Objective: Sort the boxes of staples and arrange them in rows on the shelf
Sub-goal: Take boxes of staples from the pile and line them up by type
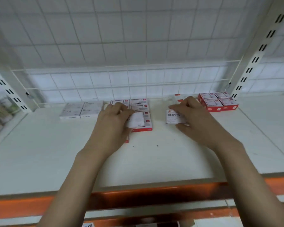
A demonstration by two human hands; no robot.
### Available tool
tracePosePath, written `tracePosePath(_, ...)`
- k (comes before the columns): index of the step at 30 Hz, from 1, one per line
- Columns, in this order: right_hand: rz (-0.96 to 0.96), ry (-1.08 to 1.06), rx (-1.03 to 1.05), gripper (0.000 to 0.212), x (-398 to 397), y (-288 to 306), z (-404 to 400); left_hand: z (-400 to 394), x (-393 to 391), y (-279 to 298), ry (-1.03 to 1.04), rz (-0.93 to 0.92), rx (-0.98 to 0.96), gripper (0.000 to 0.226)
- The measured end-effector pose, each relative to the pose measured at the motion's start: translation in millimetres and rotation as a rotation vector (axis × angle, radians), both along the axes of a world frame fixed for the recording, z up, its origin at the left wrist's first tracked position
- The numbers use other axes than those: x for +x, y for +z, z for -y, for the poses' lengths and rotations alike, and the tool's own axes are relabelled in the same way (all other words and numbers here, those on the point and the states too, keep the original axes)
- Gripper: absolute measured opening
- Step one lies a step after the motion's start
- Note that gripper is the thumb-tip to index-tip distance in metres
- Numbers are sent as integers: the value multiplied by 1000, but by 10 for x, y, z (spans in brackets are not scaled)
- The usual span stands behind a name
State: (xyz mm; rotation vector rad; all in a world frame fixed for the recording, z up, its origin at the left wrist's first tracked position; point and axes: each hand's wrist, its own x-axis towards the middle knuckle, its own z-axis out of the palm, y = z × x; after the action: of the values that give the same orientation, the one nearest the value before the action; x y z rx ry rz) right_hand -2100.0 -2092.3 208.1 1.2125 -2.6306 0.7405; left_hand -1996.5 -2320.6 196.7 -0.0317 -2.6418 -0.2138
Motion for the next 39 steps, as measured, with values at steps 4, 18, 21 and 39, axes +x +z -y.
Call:
tracePosePath(4,-14,-20,-4,55,261,-31,497,516,244,20,-8,5,-33,46)
tracePosePath(18,38,-49,77,51,876,9,1429,1492,700,-167,-16,3,-28,43)
tracePosePath(21,30,-40,104,49,903,14,1504,1616,722,-228,5,6,-41,41)
tracePosePath(39,-44,55,220,51,798,-43,1991,1868,615,-500,61,-4,-111,43)
